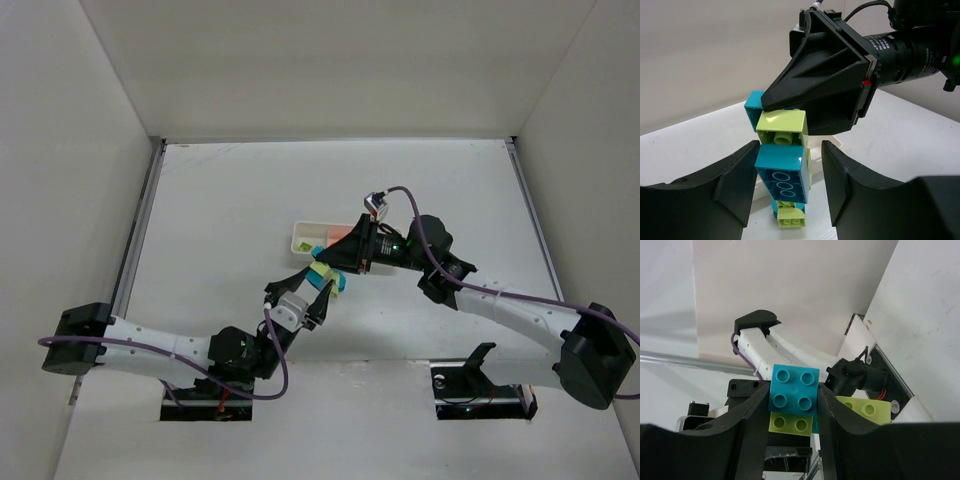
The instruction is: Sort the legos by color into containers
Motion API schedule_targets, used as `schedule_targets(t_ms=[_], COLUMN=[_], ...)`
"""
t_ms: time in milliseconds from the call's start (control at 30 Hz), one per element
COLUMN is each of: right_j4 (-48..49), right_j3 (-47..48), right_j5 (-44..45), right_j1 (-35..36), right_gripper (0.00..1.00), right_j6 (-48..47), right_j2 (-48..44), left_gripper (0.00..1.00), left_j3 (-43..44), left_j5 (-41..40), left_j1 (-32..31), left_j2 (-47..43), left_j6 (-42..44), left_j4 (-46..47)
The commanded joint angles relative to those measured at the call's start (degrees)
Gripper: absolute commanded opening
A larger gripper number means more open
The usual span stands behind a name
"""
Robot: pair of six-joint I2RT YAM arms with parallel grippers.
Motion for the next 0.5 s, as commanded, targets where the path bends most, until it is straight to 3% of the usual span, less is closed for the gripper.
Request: schedule_targets(t_ms=[0, 267, 467], right_j4=[5.26, 6.23, 6.31], right_j3=[-0.12, -0.82, -1.26], right_j5=[-0.31, 0.22, 1.27], right_j1=[0.31, 0.4, 0.22], right_gripper=[0.38, 0.38, 0.39], right_j6=[0.93, 1.37, 0.76], right_j2=[0.33, 0.16, -1.25], left_gripper=[0.45, 0.19, 0.14], left_j3=[2.48, 2.47, 1.25], left_j5=[2.23, 1.62, -0.66], left_j1=[0.57, 1.01, 0.93], left_j2=[-0.82, -1.34, -2.13], left_j6=[-0.24, -0.68, -1.38], left_j4=[4.92, 4.66, 5.18])
